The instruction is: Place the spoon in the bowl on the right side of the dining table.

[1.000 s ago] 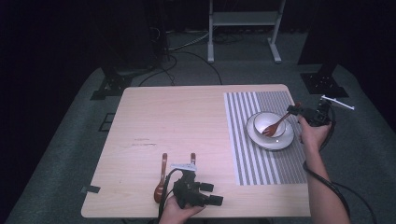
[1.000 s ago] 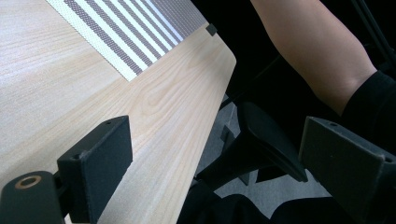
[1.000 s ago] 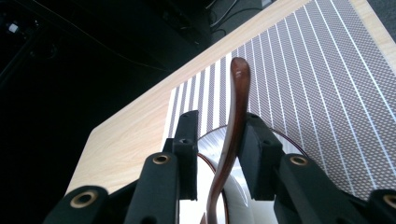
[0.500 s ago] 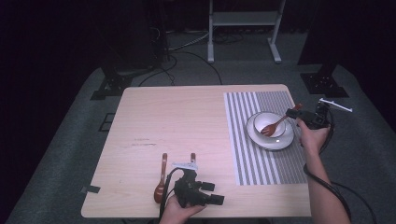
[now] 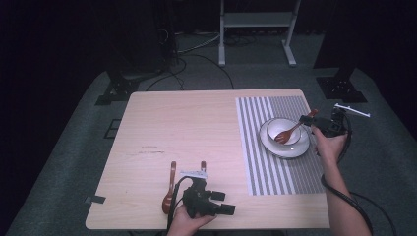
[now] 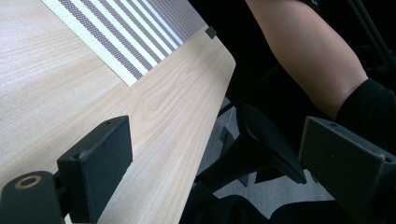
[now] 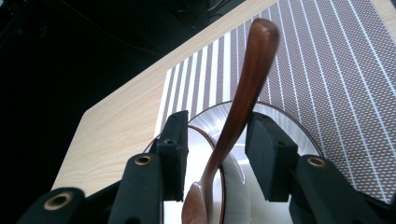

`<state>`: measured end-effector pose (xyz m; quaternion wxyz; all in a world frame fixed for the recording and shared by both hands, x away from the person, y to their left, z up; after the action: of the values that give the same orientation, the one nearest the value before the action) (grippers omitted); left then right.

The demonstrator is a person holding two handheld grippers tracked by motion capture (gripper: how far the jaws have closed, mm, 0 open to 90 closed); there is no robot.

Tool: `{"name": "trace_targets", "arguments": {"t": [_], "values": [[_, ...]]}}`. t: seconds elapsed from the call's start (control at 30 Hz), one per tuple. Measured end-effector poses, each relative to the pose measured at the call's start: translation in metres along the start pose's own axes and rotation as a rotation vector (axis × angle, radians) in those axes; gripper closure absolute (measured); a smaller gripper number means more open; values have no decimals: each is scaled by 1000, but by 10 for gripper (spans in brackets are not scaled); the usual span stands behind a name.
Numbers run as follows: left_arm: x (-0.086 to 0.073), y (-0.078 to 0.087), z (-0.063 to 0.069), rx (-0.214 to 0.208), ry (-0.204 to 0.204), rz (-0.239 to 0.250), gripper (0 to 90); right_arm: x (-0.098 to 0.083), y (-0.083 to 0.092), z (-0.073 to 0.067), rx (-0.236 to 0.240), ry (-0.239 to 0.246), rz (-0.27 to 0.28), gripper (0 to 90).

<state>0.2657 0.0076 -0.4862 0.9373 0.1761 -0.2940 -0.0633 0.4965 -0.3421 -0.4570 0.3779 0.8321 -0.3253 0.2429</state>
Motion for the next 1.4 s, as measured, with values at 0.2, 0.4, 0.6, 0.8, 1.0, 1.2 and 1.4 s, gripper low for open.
{"name": "trace_targets", "arguments": {"t": [0.2, 0.4, 0.6, 0.8, 1.0, 1.2, 1.4], "values": [[-1, 0, 1, -5, -2, -1, 85, -6, 1, -1, -3, 7, -13, 545], [-1, 0, 2, -4, -3, 0, 84, -15, 3, 0, -5, 9, -26, 532], [-2, 0, 3, -4, -7, 0, 85, -21, 7, 0, 6, 27, -23, 524], [-3, 0, 3, -3, -7, 0, 84, -27, 12, -2, 14, 39, -23, 523], [-3, 0, 3, -1, -7, 0, 84, -33, 17, -6, 19, 57, -31, 521], [-3, 0, 3, 0, -6, 1, 84, -39, 21, -9, 18, 80, -41, 520], [-3, 0, 3, 1, -8, 1, 85, -44, 25, -11, 27, 87, -40, 519]]}}
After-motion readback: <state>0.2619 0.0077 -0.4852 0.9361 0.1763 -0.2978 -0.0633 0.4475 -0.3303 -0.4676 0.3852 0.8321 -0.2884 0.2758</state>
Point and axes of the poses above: each handheld gripper's, and its own axes: y roughly backward along the jaws, x roughly out of its top, z roughly to its right, the point moved 8 cm from there along -y, roughly forward along the jaws, and after that the axes turned 8 degrees about y, right-handed, at the moved point
